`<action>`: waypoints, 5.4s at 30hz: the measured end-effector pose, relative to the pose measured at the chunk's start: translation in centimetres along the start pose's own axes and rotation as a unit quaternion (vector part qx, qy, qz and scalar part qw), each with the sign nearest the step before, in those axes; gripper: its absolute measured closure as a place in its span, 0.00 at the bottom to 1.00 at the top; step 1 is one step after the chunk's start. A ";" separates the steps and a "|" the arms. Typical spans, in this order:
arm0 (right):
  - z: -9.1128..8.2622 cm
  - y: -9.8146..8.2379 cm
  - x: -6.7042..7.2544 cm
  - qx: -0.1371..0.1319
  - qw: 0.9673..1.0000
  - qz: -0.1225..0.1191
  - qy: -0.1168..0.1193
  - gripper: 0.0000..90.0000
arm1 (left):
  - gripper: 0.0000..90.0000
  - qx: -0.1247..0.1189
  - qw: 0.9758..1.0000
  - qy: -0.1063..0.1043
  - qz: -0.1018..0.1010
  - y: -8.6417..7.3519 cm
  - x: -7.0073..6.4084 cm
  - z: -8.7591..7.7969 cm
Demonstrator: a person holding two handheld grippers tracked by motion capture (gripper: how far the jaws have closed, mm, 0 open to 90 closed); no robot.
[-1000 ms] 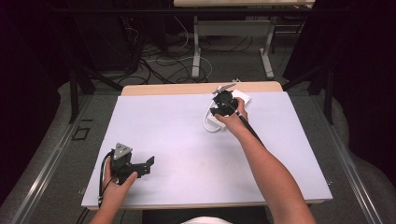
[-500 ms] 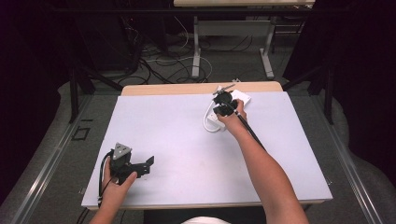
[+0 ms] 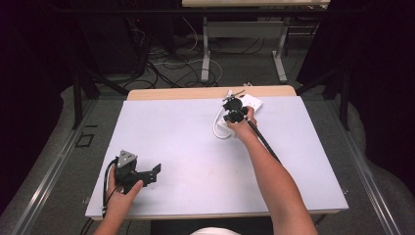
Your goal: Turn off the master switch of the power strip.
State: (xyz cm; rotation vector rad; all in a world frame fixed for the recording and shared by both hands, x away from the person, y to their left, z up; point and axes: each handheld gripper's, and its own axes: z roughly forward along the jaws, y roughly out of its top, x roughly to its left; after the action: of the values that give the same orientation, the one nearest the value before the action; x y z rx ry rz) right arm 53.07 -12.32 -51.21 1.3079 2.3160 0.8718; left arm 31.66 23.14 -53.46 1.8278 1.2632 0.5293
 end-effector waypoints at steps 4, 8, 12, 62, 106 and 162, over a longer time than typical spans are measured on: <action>0.4 -0.2 0.0 0.005 1.000 0.004 0.005 1.00 | 0.01 -0.001 1.000 -0.001 -0.001 0.0 -0.1 0.0; 0.7 -0.4 0.1 0.007 1.000 0.008 0.001 1.00 | 0.01 0.000 1.000 -0.001 -0.001 0.0 -0.1 0.0; 0.9 -0.4 0.1 0.012 1.000 0.013 0.001 1.00 | 0.01 -0.001 1.000 -0.001 -0.001 0.0 -0.1 0.0; 0.8 -0.3 0.6 0.004 1.000 0.005 -0.002 1.00 | 0.01 0.001 1.000 -0.003 0.002 -0.1 -0.1 0.0; -2.1 0.2 1.0 -0.018 1.000 0.005 0.006 0.59 | 0.01 0.004 1.000 -0.003 0.001 -0.1 -0.2 0.2; -14.8 -8.7 -0.1 -0.076 0.997 -0.003 -0.012 0.00 | 0.01 -0.001 1.000 -0.001 0.003 0.0 -0.3 0.0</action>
State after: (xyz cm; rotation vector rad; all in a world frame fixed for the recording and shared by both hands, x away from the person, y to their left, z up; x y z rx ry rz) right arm 39.18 -20.88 -45.83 1.2391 2.1871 1.0024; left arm 31.56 22.89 -53.44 1.8295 1.2560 0.5316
